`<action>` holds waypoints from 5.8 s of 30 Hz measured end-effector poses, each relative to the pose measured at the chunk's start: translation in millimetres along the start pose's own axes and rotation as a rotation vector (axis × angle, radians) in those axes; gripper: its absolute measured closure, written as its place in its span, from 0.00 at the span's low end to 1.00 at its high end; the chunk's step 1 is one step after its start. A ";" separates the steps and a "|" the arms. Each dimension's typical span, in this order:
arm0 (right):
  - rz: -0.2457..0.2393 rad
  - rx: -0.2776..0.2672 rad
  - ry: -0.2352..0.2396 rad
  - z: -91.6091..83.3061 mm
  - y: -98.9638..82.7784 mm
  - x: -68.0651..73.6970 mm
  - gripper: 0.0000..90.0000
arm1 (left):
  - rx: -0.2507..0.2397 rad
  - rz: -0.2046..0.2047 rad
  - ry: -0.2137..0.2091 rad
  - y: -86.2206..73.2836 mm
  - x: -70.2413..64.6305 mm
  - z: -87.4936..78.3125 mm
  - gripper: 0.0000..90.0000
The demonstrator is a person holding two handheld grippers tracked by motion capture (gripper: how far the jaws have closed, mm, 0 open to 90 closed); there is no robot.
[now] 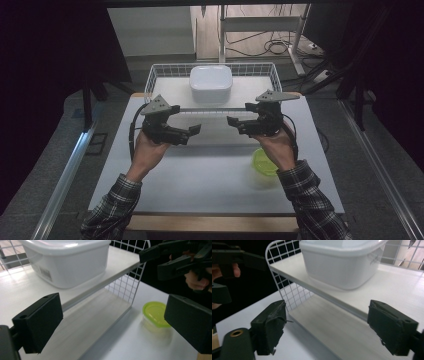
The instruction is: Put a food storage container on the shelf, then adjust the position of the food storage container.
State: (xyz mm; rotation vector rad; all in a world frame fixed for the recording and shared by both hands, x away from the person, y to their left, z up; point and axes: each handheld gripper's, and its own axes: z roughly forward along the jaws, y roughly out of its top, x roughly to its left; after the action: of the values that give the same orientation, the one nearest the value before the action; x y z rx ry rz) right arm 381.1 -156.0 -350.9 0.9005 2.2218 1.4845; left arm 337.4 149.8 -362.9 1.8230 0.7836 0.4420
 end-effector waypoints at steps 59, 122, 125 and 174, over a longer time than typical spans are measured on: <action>0.041 0.144 -0.114 -42.6 -146.6 8.4 0.01 | 0.148 -0.026 0.108 -161.1 -22.7 -27.4 0.04; 0.153 0.266 -0.294 -33.5 -158.6 -51.6 0.99 | 0.192 -0.009 0.081 -166.2 -26.6 -15.0 0.05; 0.156 0.267 -0.253 -23.6 -156.2 -44.2 0.99 | 0.191 -0.013 0.077 -166.1 -28.0 -13.9 0.05; 0.124 0.364 0.033 55.2 -157.9 11.5 0.99 | 0.228 -0.005 0.057 -168.2 -32.1 -10.6 0.05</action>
State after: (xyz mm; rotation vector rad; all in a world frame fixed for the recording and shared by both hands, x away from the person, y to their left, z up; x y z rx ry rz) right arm 353.2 -150.6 -516.1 1.1462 2.5512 1.1670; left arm 256.4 173.6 -512.3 2.0265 0.9073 0.4166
